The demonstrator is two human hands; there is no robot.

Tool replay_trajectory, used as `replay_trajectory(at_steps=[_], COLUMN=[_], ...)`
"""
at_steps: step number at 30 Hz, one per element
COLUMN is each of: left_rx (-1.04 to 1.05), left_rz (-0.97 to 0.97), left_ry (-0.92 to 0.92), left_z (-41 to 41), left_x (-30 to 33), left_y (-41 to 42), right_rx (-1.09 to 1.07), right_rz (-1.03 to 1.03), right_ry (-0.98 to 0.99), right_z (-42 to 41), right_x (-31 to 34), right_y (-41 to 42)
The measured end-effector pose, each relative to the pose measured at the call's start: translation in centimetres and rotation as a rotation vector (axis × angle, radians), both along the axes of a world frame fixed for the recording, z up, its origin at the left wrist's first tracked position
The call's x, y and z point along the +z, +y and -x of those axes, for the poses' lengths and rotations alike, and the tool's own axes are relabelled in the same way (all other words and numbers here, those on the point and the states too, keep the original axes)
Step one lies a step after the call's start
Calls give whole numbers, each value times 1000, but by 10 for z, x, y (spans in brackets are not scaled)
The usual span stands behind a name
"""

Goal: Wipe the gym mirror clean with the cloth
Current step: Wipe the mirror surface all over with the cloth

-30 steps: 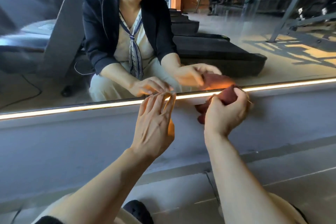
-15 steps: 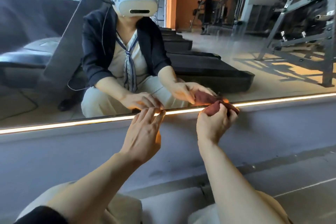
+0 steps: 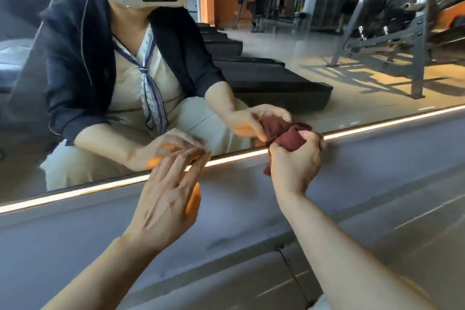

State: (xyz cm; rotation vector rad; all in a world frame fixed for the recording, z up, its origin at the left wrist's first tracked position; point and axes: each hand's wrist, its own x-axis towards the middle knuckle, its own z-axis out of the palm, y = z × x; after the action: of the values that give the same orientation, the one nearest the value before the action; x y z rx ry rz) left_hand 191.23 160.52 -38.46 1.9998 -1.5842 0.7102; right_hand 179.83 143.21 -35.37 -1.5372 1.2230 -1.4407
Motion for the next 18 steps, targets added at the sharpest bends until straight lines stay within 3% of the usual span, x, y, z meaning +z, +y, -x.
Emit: replay_trajectory(at_steps=[5,11,15,18], left_rx=[-41,-28,-23,-37], left_rz=[-15,-41,-49,-52], left_ry=[-18,22,24,50], left_z=[0,-4,-4,-3], left_x=[-10,-9,-9,-8], left_y=[6,16,21,26], right_rx=[391,-46,124,325], right_rz=[166,-3,116,74], right_ry=[123,-79,39,73], right_z=[-12,-5,-19,-24], right_x=[-11,1,-14,-13], right_y=[69,27,65,91])
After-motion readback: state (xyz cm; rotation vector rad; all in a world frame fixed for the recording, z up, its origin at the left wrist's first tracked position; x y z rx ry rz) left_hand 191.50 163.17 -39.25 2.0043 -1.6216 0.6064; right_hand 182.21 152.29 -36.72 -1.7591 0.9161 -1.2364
